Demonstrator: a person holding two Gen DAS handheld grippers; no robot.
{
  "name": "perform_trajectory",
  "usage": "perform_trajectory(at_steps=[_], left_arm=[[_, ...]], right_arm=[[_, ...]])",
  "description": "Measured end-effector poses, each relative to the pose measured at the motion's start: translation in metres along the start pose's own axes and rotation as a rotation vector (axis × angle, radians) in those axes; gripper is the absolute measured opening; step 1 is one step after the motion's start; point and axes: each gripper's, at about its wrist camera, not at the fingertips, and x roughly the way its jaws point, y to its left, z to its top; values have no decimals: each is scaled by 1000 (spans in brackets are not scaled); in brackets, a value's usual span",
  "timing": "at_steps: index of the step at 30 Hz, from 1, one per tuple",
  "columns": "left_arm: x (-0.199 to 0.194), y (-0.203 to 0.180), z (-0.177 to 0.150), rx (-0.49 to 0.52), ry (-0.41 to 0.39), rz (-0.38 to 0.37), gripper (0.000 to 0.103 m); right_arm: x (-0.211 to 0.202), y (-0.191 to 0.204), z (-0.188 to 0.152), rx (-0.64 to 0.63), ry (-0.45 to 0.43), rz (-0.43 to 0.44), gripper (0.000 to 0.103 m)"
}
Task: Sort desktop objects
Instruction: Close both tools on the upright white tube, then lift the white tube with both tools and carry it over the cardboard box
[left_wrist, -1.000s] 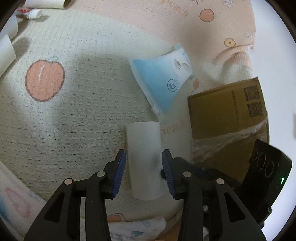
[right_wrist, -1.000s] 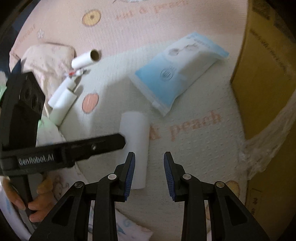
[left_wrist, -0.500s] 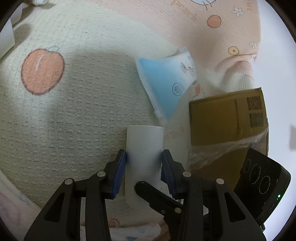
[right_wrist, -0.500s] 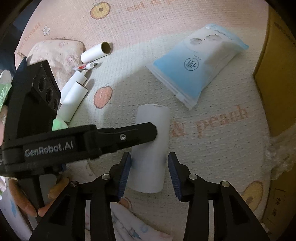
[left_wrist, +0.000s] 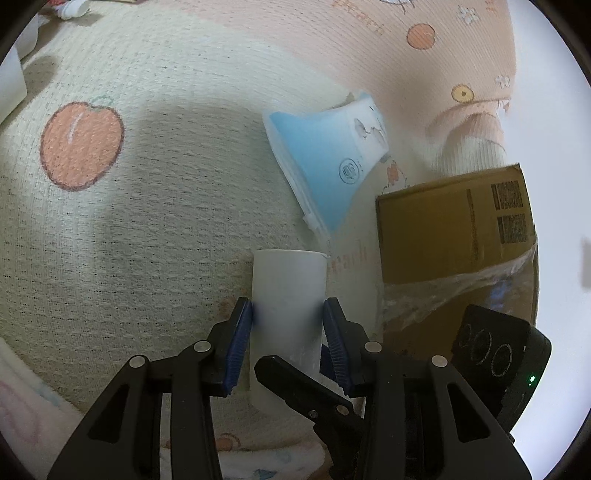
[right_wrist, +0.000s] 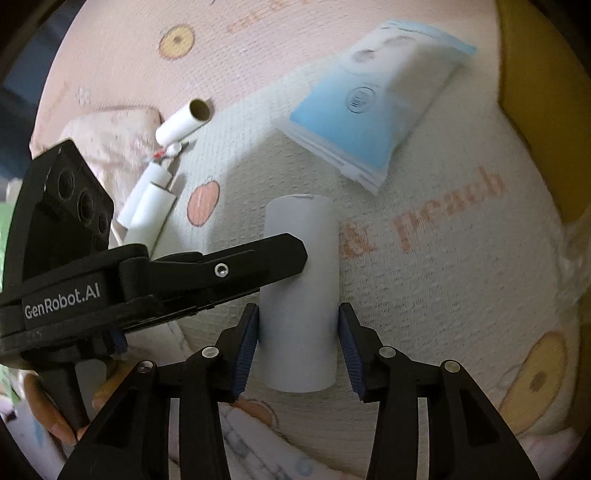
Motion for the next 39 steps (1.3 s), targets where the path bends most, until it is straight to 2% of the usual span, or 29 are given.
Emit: perform_trajectory(at_steps=[7,13,18,27,33,39], left_arm=[[-12,-28,-9,118,-45,54,44],[-35,-51,-13,161,-113,62,43],[-64,-87,-11,259,-176,86,43],[-103,-181,-16,522,-317,146,43],[-111,-235,-19,647,-332,111,43],[-108,-269,-23,713,-332,51,43]], right_arm=[[-10,4,-4,5,-12,9,40],[-33,17,-4,-52,-63,16,40],[-62,35,3,-137,-145,14,40],[-136,47,19,-171,-343,62,40],[-187,39,24,-179,-460,40,40],[-226,35,25,-235,-546,-60,40]])
